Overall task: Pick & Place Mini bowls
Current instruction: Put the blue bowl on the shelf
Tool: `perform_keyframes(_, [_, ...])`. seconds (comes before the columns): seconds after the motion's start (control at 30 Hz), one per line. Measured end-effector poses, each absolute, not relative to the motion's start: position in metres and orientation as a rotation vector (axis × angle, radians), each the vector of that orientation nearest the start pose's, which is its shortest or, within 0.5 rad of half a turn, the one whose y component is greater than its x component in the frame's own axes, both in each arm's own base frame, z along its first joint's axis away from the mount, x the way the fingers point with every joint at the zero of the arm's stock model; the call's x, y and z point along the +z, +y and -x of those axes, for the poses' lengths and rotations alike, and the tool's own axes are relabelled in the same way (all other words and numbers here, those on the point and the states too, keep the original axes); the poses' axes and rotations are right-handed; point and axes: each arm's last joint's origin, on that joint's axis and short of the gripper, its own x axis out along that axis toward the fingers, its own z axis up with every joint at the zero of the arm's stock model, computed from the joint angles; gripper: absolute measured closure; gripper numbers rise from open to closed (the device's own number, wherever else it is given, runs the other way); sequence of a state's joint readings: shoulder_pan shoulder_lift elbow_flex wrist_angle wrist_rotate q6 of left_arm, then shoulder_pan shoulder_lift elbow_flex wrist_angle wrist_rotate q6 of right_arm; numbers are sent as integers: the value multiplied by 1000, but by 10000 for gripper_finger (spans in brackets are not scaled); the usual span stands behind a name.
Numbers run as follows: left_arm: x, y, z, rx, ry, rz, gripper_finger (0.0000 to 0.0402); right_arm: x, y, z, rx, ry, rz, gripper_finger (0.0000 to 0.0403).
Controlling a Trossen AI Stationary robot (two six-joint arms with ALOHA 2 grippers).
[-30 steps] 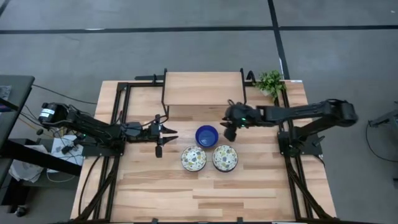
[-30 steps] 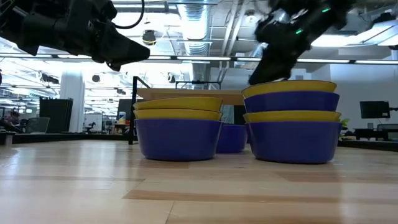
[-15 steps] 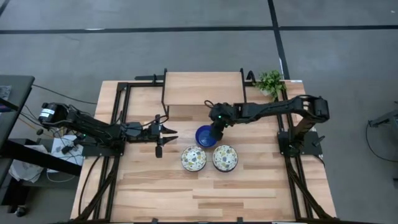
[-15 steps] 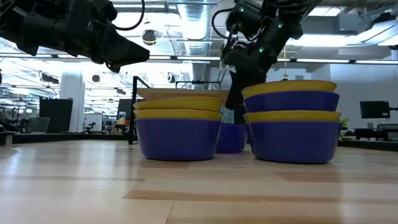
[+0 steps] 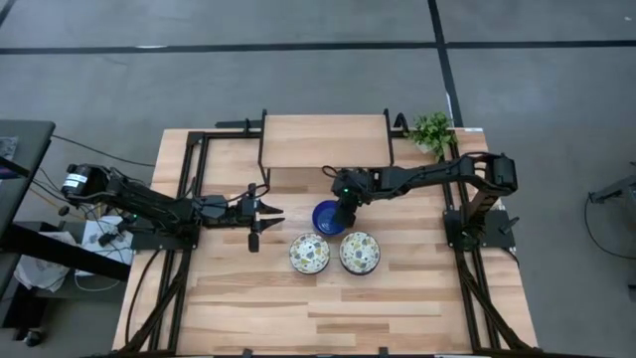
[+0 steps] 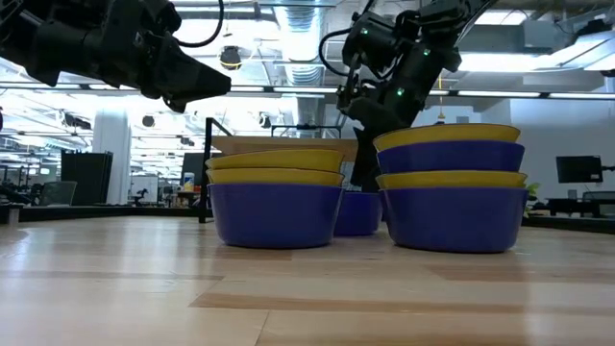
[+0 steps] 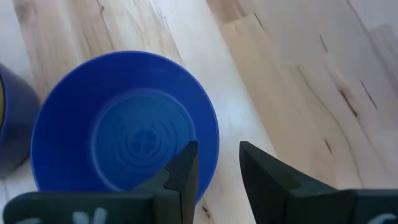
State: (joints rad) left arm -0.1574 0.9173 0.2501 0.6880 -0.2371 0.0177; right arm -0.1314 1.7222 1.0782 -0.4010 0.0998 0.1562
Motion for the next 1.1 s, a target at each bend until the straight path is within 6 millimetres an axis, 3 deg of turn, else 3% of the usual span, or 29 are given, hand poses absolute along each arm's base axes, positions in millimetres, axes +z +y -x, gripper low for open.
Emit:
perform_keyframes(0.3, [211, -22, -184, 81, -20, -14, 311, 181, -47, -336, -278, 1044, -134, 287])
perform_keyframes(0.7, [211, -22, -184, 81, -20, -14, 311, 181, -45, -336, -250, 1045, -136, 189])
perform_keyframes(1.1, [211, -22, -184, 81, -20, -14, 311, 181, -45, -336, -239, 1048, -143, 195])
